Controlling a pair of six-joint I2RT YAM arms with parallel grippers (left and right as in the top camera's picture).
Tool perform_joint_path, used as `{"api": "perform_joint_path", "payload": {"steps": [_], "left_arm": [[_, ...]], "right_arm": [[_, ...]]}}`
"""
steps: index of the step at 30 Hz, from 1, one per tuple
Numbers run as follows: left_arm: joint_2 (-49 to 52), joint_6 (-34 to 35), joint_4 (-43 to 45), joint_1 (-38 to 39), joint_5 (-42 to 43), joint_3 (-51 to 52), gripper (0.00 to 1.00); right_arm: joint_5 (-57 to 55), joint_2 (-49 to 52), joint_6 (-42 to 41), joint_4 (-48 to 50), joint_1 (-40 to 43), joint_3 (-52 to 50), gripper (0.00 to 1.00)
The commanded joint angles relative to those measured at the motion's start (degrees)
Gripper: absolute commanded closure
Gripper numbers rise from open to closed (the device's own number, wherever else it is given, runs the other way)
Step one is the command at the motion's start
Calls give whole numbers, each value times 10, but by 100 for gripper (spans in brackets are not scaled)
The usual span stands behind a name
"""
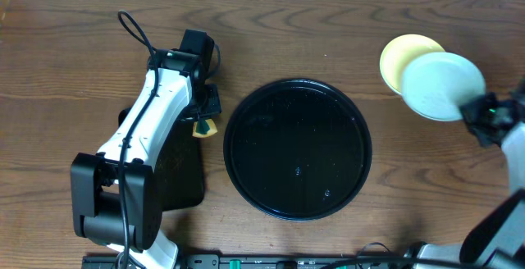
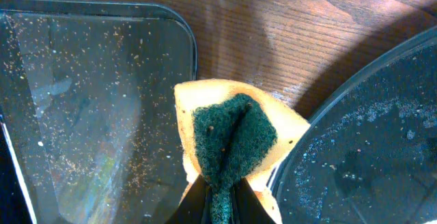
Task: Clean dirty plates on tray and stack at the side
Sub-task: 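Push the mint plate onto the yellow plate with the right gripper, then release the stacked plates and raise the right gripper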
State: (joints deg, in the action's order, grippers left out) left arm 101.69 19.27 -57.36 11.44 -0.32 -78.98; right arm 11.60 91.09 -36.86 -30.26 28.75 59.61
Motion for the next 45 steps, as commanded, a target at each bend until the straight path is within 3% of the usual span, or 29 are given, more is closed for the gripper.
{"api": "perform_joint_path", "payload": {"steps": [1, 10, 31, 32, 33, 34, 35, 37, 42, 45], "left_arm": [[-2, -9, -2, -2, -1, 2, 92], [-2, -13, -2, -2, -1, 2, 92], [-2, -13, -2, -2, -1, 2, 92], [-2, -13, -2, -2, -1, 2, 92], [-2, -13, -2, -2, -1, 2, 92], [-2, -13, -2, -2, -1, 2, 92], [-2, -13, -2, -2, -1, 2, 93], [-2, -13, -2, -2, -1, 2, 92], [-2, -15, -2, -2, -1, 2, 92], [-2, -17, -2, -2, -6, 1, 93]], "right_arm": [[5, 51, -35, 41, -51, 8, 98], [-1, 125, -73, 95, -87, 17, 98], [-73, 130, -87, 177, -92, 29, 99], [-77, 131, -87, 181, -94, 29, 93], [-77, 131, -87, 181, -95, 29, 74], [-78, 132, -87, 181, -96, 29, 38], [-79, 132, -87, 182, -96, 29, 19], [-79, 132, -81, 185, -97, 29, 1], [-50, 132, -48, 195, -97, 40, 1], [-36, 131, -21, 129, -97, 104, 1]]}}
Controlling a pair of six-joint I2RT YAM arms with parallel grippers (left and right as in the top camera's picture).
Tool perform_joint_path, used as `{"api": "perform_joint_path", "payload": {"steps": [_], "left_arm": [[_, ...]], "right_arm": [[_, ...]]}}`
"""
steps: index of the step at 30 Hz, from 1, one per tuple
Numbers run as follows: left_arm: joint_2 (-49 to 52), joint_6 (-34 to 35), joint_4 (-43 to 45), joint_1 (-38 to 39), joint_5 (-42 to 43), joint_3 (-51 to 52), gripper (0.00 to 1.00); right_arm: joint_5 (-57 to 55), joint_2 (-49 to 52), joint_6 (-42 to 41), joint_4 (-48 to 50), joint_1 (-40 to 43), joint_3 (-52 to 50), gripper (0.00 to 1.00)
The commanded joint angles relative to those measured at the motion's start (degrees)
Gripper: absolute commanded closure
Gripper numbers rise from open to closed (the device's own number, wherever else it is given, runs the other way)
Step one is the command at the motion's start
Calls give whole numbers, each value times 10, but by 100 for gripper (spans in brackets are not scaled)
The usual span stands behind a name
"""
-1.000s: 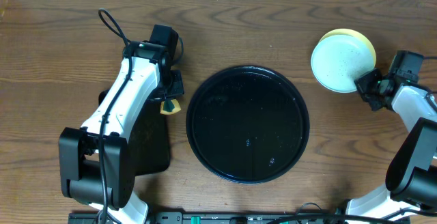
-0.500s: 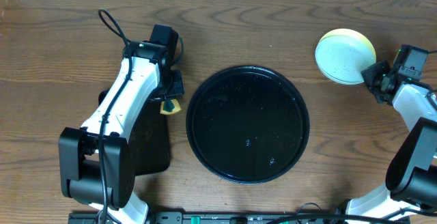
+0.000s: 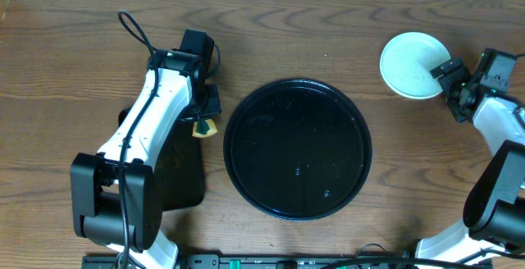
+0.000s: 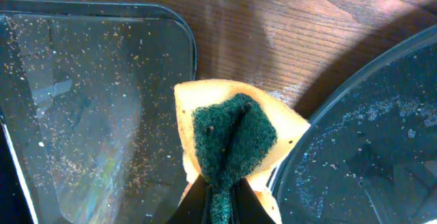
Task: Clean dirty plates on tray and stack at the side
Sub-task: 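Release the stacked plates and raise the right gripper, then lower the sponge onto the small black tray with the left gripper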
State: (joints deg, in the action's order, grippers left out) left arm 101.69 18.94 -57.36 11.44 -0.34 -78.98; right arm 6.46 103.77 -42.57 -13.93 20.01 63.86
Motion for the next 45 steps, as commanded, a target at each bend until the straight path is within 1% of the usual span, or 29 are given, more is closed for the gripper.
{"api": "perform_joint_path", "payload": {"steps": [1, 3, 7, 9, 14, 15, 18, 21, 25, 29, 32, 33, 34, 35, 36, 37, 40, 43, 45], "left_arm": [[-3, -14, -2, -2, -14, 1, 93], [-8, -10, -8, -2, -47, 1, 93], [-29, 31, -38, -8, -140, 1, 93], [-46, 43, -56, -18, -158, 1, 93], [-80, 56, -112, -47, -123, 2, 92], [-82, 67, -124, -52, -119, 4, 93], [-85, 79, -134, -63, -96, 25, 93], [-85, 82, -112, -72, -71, 59, 93], [-84, 82, -49, -91, -63, 105, 92], [-82, 82, -20, -136, -58, 120, 92], [-82, 66, -10, -177, -27, 120, 92], [-81, 60, -7, -188, -15, 120, 91], [-81, 51, -3, -198, 0, 120, 76], [-81, 39, -1, -205, 17, 120, 51], [-81, 30, -1, -208, 27, 120, 32], [-81, 16, -1, -210, 39, 120, 24], [-81, -13, -2, -205, 53, 120, 22], [-82, -14, 1, -198, 67, 120, 21], [-85, -31, 7, -190, 81, 118, 21]], "right_arm": [[16, 4, 46, -59, -10, 84, 1], [15, 3, 68, -117, -11, 136, 1], [15, -1, 108, -215, -15, 223, 1], [13, -4, 120, -261, -20, 260, 1], [13, -24, 131, -325, -38, 312, 1], [14, -32, 131, -335, -43, 319, 1], [16, -61, 140, -351, -60, 327, 1], [27, -99, 159, -374, -81, 328, 1], [37, -155, 190, -431, -113, 328, 1], [37, -208, 211, -480, -137, 328, 1], [35, -243, 221, -506, -151, 328, 1], [35, -252, 223, -512, -156, 328, 1], [35, -263, 223, -518, -161, 328, 1], [35, -270, 223, -522, -165, 328, 1], [35, -276, 223, -524, -167, 328, 1], [35, -282, 223, -526, -167, 328, 1], [36, -295, 223, -531, -167, 328, 1], [51, -300, 226, -536, -167, 328, 1], [66, -305, 245, -536, -169, 328, 1]]}}
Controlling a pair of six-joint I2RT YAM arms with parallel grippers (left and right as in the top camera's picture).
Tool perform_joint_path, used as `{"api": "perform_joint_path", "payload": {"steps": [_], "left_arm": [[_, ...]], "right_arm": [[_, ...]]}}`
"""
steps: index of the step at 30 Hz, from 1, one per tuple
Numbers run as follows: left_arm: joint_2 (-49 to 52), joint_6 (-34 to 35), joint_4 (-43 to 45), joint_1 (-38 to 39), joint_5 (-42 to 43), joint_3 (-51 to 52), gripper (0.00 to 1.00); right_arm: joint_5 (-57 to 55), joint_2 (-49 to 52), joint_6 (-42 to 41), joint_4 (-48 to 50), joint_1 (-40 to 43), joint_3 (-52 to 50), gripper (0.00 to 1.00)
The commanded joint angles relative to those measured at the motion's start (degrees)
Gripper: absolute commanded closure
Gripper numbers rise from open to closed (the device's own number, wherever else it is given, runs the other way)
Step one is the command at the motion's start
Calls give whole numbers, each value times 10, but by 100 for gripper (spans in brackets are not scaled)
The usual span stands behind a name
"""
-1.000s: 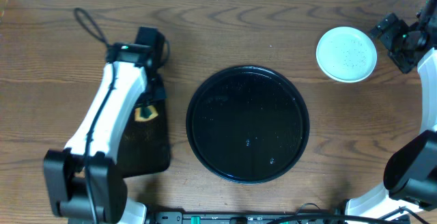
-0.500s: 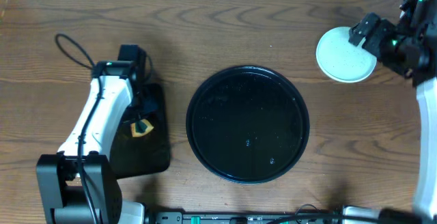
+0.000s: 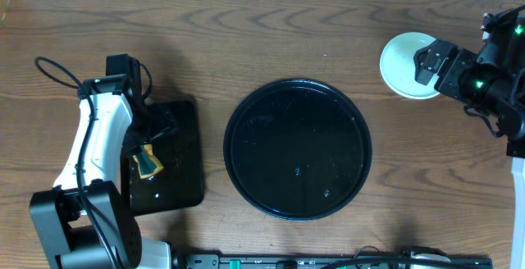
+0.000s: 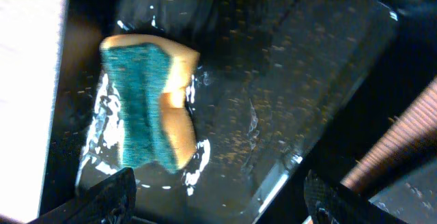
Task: Clean dirty plates on tray and stack at the side
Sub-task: 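Lower the sponge onto the small black tray with the left gripper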
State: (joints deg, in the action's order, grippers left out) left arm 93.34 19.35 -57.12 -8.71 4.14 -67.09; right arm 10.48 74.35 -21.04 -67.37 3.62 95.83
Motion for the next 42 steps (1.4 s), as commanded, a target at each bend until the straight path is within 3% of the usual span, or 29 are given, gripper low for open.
{"api": "perform_joint_path", "payload": {"steps": [1, 12, 23, 30, 33, 42], "left_arm": [[-7, -42, 7, 18, 37, -5, 20], [-178, -131, 14, 129, 36, -52, 19], [-395, -134, -19, 235, 36, -52, 19], [-535, -134, -21, 247, 12, -53, 17], [-568, -134, -24, 247, -10, -52, 12], [-579, -134, -30, 247, -12, -52, 11]], "right_arm": [[27, -16, 35, 1, -8, 8, 1], [35, -128, 157, 54, -30, 9, 1], [35, -212, 222, 69, -30, 9, 1], [28, -220, 224, 67, -29, 9, 1], [28, -220, 224, 67, -29, 9, 1], [0, -220, 224, 2, -29, 9, 1]]}}
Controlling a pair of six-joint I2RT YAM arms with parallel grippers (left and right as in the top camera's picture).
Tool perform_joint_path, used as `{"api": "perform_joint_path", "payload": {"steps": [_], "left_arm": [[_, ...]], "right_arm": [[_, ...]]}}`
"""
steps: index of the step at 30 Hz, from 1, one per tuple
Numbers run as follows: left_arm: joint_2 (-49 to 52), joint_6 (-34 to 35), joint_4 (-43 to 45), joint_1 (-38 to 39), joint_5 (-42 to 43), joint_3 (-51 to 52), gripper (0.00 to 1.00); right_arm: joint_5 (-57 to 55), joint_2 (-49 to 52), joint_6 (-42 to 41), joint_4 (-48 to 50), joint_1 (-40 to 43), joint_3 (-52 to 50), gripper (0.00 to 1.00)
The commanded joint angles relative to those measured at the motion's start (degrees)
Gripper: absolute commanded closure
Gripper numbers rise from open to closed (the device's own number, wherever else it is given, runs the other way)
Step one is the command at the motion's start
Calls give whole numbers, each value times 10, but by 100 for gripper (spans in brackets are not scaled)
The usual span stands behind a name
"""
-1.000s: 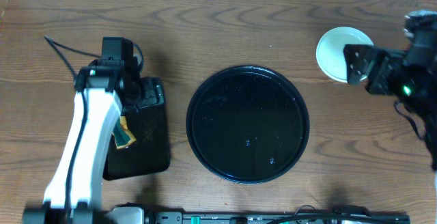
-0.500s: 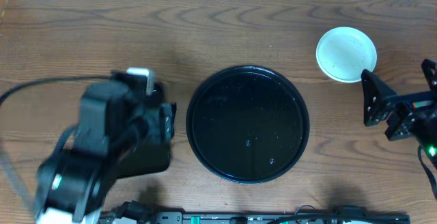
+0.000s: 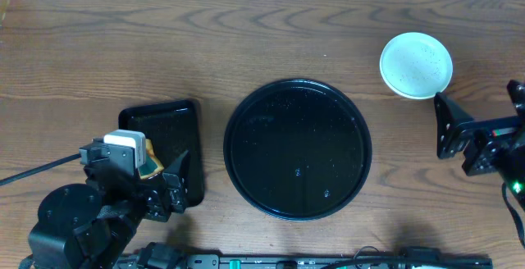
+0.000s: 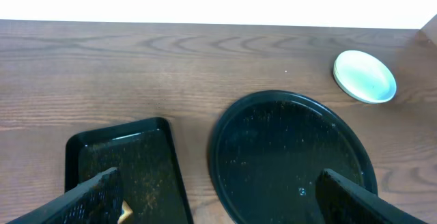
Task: Clean dirty plates on tray and stack at the side
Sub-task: 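Lower the sponge onto the small black tray with the left gripper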
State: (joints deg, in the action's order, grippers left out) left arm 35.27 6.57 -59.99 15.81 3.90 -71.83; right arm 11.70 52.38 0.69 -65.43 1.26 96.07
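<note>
The round black tray [image 3: 297, 148] lies mid-table with only specks on it and no plates. At the far right, a pale plate [image 3: 416, 64] tops the stack, also seen as the pale plate [image 4: 364, 76] from the left wrist. The yellow-green sponge [image 3: 148, 169] rests in the small rectangular tray [image 3: 168, 134], half hidden by my left arm. My left gripper [image 4: 218, 183] hangs high at the front left, open and holding nothing. At the right edge, my right gripper [image 3: 480, 121] stands open, below the plate and apart from it.
The small rectangular tray [image 4: 140, 162] holds scattered crumbs. The left arm's base [image 3: 78, 224] fills the front left corner. Bare wood table [image 3: 271, 39] runs along the back.
My left gripper, then low over the small tray beside the sponge, is now pulled back high at the front left. The right gripper has moved from beside the plate to the right edge.
First my left gripper was shut on the sponge between the trays, while the right held a pale plate partly over a yellow one. Then the pale plate covered the yellow. Later the sponge lay in the small tray, released. Now both arms are withdrawn.
</note>
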Motion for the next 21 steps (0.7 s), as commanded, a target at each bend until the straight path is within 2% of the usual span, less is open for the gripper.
{"api": "perform_joint_path", "payload": {"steps": [1, 16, 21], "left_arm": [[2, -6, 0, 2, -11, -5, 11], [2, -6, -2, 2, -20, -5, 10], [2, -6, -5, 2, -20, -5, 10]], "right_arm": [[-12, 0, 7, -28, -5, 7, 1], [-11, 0, 7, -202, -5, 7, 1], [-12, 0, 7, -229, -5, 7, 1]]}}
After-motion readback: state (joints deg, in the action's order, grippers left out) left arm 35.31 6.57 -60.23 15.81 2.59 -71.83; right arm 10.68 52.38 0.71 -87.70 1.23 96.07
